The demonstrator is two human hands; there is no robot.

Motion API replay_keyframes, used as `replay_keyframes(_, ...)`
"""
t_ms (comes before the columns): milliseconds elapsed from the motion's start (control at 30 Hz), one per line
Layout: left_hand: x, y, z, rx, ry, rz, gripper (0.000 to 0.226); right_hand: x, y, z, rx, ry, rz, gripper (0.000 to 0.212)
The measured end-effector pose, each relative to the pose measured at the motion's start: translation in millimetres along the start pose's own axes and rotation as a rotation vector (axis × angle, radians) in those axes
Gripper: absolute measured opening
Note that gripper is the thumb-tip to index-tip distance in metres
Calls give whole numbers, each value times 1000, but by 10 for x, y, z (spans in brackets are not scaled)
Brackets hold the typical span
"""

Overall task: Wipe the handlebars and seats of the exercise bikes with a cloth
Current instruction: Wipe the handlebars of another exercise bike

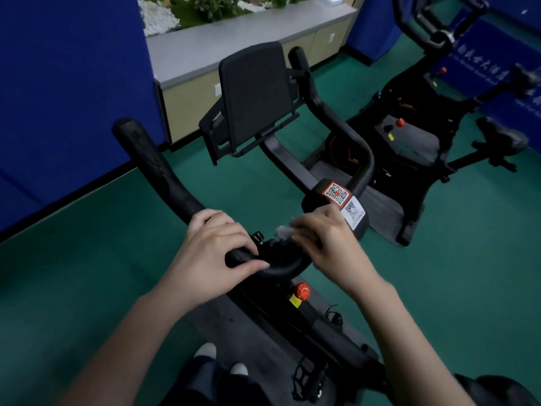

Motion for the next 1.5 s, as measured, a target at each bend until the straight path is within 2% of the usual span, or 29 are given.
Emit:
replay_keyframes(100,3,-3,-10,-10,12,-24,36,199,109,-79,-54,-127,-62,20)
replay_keyframes(233,-1,5,-13,1,12,-35,32,159,160,-90,-32,-32,-26,19)
replay_keyframes(333,-5,13,-15,-1,35,-44,36,-134,226,-17,226,198,141,13)
replay_keyframes(433,-4,8,-12,-1,40,-55,38,-484,227,130,457,501,311,20)
replay_keyframes(533,-8,-1,-3,10,27,-72,34,-702,167,346,730,749,575,30)
replay_keyframes(633,2,10,2,23,25,-84,27,-734,129,436,900,925,775,34)
replay_keyframes(700,8,19,0,30,25,-89,27,-726,139,498,1001,968,845,35)
replay_keyframes(1033,4,54,-7,53,29,-84,26,-839,62,819,1267,885,961,36)
replay_keyframes(1100,2,58,-8,56,29,-83,26,-864,13,902,1368,832,960,35)
replay_keyframes(1267,6,63,-8,54,28,-94,26,-620,214,937,1860,657,946,31)
replay_keyframes(1500,6,60,-7,57,31,-94,26,-671,-43,975,2035,377,811,28)
Point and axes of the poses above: each hand's wrist, its own x-axis towards the middle knuckle, its own z-axis out of the palm, y = z × x, the point moved 6 cm from there along x, towards the middle knuckle, and after that the axes turned 9 degrees about -x, right-handed, at the moved point
